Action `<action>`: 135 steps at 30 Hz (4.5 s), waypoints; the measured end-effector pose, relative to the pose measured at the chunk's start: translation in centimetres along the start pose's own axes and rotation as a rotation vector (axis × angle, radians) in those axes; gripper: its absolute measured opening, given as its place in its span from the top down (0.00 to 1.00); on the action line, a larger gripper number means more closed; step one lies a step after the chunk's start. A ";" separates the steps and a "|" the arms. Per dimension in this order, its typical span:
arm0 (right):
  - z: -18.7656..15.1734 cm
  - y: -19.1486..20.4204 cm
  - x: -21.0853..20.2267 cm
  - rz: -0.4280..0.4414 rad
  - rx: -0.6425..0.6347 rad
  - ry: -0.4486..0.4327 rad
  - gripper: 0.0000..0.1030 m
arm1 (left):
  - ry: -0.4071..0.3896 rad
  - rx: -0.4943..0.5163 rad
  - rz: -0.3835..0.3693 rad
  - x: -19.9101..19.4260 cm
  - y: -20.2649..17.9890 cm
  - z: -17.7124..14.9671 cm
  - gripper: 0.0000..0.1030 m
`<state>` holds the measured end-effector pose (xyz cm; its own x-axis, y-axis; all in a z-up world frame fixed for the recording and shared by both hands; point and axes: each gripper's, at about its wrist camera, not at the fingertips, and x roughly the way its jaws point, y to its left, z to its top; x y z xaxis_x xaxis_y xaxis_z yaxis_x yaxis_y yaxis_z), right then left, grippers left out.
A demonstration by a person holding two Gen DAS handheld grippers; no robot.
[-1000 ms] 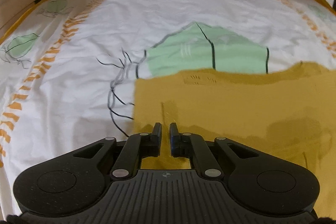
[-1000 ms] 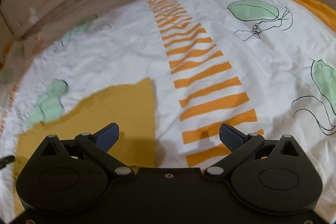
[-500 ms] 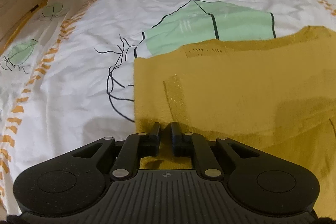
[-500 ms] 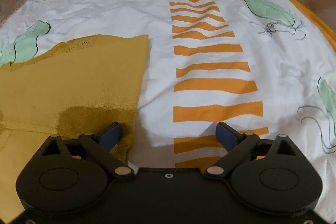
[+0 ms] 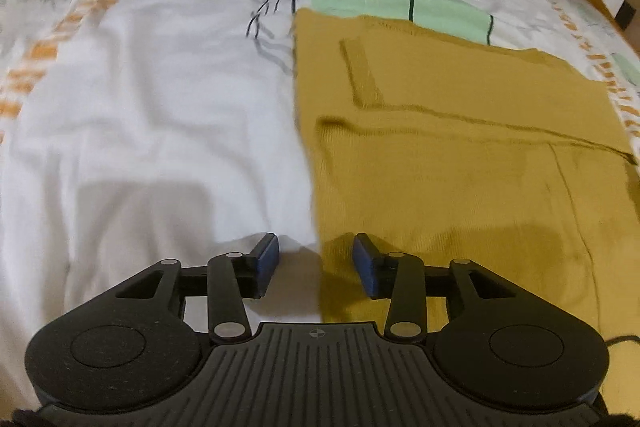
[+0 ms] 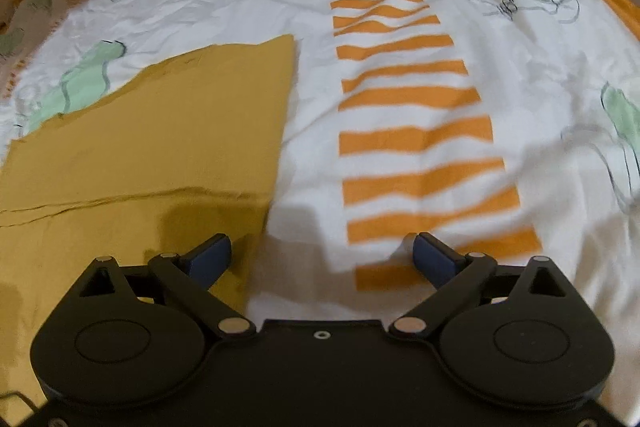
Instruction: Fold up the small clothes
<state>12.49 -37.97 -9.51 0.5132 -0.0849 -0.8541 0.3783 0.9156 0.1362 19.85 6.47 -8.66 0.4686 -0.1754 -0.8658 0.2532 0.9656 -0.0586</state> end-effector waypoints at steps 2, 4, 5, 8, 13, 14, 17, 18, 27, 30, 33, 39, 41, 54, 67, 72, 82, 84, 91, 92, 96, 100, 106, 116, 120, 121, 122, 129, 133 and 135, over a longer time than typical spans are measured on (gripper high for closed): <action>-1.0 0.1 -0.8 0.023 0.017 0.005 0.05 | 0.005 0.010 -0.009 -0.9 0.1 -1.4 0.60; -2.1 0.3 -1.7 0.041 0.021 0.023 0.05 | 0.005 0.036 -0.013 -1.8 -0.2 -2.7 0.59; -2.7 0.4 -2.2 0.054 0.022 0.039 0.05 | 0.005 0.051 -0.015 -2.3 -0.4 -3.3 0.58; -4.6 0.4 -3.7 0.104 0.032 0.074 0.05 | 0.010 0.089 -0.027 -3.2 -0.4 -4.7 0.56; -8.0 -0.5 -6.5 0.218 0.108 0.130 0.04 | 0.043 0.080 -0.068 -4.5 0.0 -7.0 0.48; -8.8 -0.7 -7.1 0.231 0.112 0.137 0.04 | 0.056 0.075 -0.085 -4.5 0.1 -7.4 0.46; -10.8 -1.1 -8.7 0.262 0.126 0.152 0.04 | 0.073 0.062 -0.110 -5.1 0.4 -8.4 0.45; -11.3 -1.2 -9.1 0.272 0.127 0.156 0.05 | 0.083 0.057 -0.121 -5.2 0.5 -8.8 0.45; -13.7 -1.1 -11.5 0.396 0.085 0.236 0.04 | 0.154 0.029 -0.197 -6.0 1.3 -11.0 0.44; -14.3 -0.5 -11.5 0.419 0.030 0.251 0.03 | 0.153 0.035 -0.198 -6.2 1.2 -11.3 0.44; -14.4 0.1 -11.2 0.415 -0.005 0.260 0.03 | 0.153 0.031 -0.202 -6.2 1.2 -11.2 0.44; -14.5 -0.7 -10.6 0.416 0.055 0.257 0.03 | 0.145 0.007 -0.217 -6.0 1.5 -11.3 0.42; -14.5 -1.2 -10.0 0.424 0.096 0.246 0.03 | 0.142 -0.010 -0.232 -5.7 1.7 -11.3 0.37; -14.5 -0.4 -9.9 0.445 0.050 0.267 0.01 | 0.144 0.031 -0.231 -6.3 1.1 -11.6 0.44; -15.3 0.8 -12.4 0.443 -0.049 0.267 0.83 | 0.080 -0.075 -0.274 -7.8 1.8 -12.0 0.93; -14.9 0.4 -14.4 0.495 -0.004 0.136 0.83 | -0.018 -0.102 -0.308 -9.7 1.4 -12.0 0.94; -12.1 0.0 -14.9 0.555 0.086 -0.040 0.84 | -0.176 -0.198 -0.359 -11.8 1.7 -8.6 0.94; -11.0 0.0 -14.9 0.557 0.093 -0.064 0.84 | -0.207 -0.202 -0.365 -12.2 1.8 -7.2 0.94; -5.7 -0.1 -13.7 0.540 0.128 -0.173 0.84 | -0.325 -0.213 -0.369 -12.5 1.6 -1.4 0.94; -4.7 -0.2 -13.3 0.541 0.139 -0.184 0.84 | -0.335 -0.220 -0.370 -12.3 1.6 -0.5 0.94; -1.3 0.0 -11.3 0.511 0.154 -0.228 0.84 | -0.348 -0.250 -0.387 -10.7 1.5 3.2 0.94; 2.1 0.3 -8.3 0.478 0.167 -0.240 0.84 | -0.346 -0.254 -0.365 -8.1 1.1 6.6 0.94; 5.8 0.9 -3.1 0.421 0.192 -0.235 0.84 | -0.311 -0.270 -0.321 -2.4 0.8 10.2 0.94; 8.5 2.0 4.1 0.339 0.187 -0.177 0.80 | -0.214 -0.311 -0.257 5.0 1.8 12.6 0.92; 8.7 1.9 4.8 0.302 0.206 -0.189 0.61 | -0.211 -0.310 -0.257 5.5 2.0 13.4 0.91; 8.7 1.9 4.7 0.288 0.213 -0.202 0.54 | -0.205 -0.301 -0.259 5.6 1.9 13.6 0.91; 8.8 1.7 4.6 0.269 0.220 -0.224 0.40 | -0.203 -0.294 -0.255 5.6 1.9 13.8 0.86; 8.9 1.9 2.7 0.214 0.196 -0.291 0.32 | -0.312 -0.231 -0.116 3.7 1.8 14.4 0.70; 8.1 3.7 1.2 0.198 0.081 -0.298 0.32 | -0.258 -0.195 -0.117 3.3 0.7 13.9 0.70; 7.4 5.1 0.6 0.191 0.004 -0.293 0.32 | -0.211 -0.116 -0.132 3.4 -0.9 13.5 0.70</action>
<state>20.42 -36.24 -5.64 0.7738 -0.0221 -0.6330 0.2570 0.9244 0.2819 32.66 2.44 -4.77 0.6072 -0.3256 -0.7248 0.2311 0.9451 -0.2310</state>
